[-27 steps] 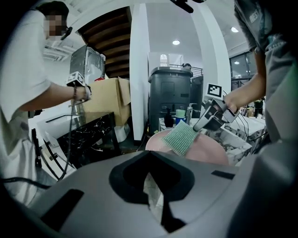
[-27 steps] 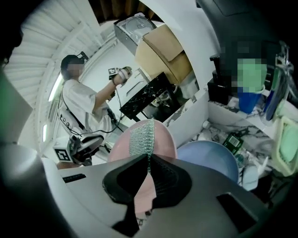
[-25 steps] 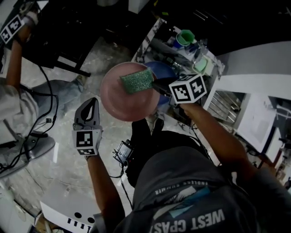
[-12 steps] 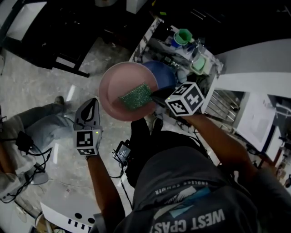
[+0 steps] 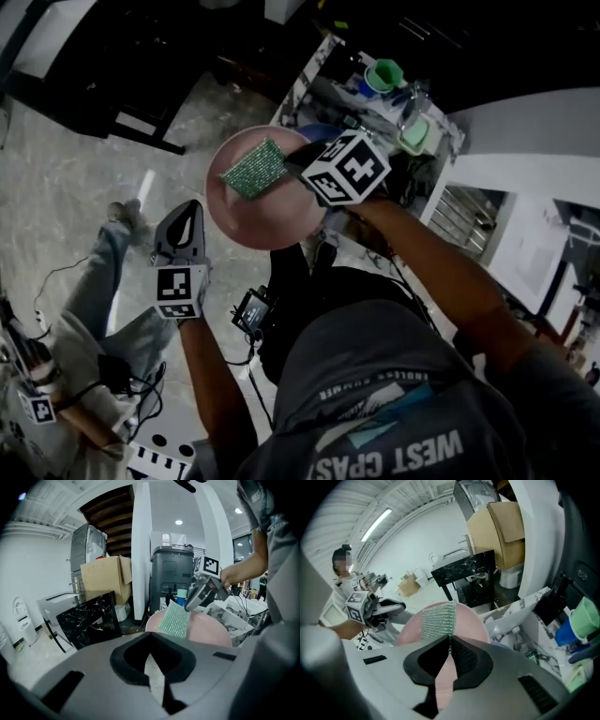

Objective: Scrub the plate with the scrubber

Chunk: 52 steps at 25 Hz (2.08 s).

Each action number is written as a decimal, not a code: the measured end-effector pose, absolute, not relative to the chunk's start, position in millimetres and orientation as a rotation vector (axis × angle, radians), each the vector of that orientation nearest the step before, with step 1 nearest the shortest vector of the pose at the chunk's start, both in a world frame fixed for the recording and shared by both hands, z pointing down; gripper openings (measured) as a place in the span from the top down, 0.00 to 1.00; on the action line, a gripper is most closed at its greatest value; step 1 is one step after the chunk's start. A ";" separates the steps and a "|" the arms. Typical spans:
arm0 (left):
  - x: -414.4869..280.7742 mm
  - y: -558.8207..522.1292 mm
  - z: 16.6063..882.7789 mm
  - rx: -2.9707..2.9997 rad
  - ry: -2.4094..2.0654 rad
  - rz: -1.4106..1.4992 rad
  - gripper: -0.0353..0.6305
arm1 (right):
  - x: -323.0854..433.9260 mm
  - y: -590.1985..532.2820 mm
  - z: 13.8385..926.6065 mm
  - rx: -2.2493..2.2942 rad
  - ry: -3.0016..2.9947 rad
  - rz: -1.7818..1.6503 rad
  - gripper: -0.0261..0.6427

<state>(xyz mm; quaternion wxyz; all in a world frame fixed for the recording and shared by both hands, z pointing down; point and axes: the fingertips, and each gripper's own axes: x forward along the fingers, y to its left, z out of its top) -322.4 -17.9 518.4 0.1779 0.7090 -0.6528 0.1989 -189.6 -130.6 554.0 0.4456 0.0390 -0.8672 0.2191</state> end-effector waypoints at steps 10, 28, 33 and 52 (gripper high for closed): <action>-325.6 -25.7 518.5 2.020 -1.832 0.567 0.95 | -133.6 -179.9 533.1 0.230 -2.107 0.428 0.89; -310.2 -24.1 520.6 2.016 -1.829 0.564 0.95 | -148.4 -90.4 554.5 -0.041 -2.032 0.320 0.90; -315.7 -19.6 523.1 1.994 -1.836 0.561 0.95 | -183.7 -105.9 555.6 -0.054 -2.037 0.264 0.90; -312.9 -49.0 514.2 2.057 -1.800 0.571 0.95 | -107.7 -159.6 540.5 0.114 -1.985 0.237 0.91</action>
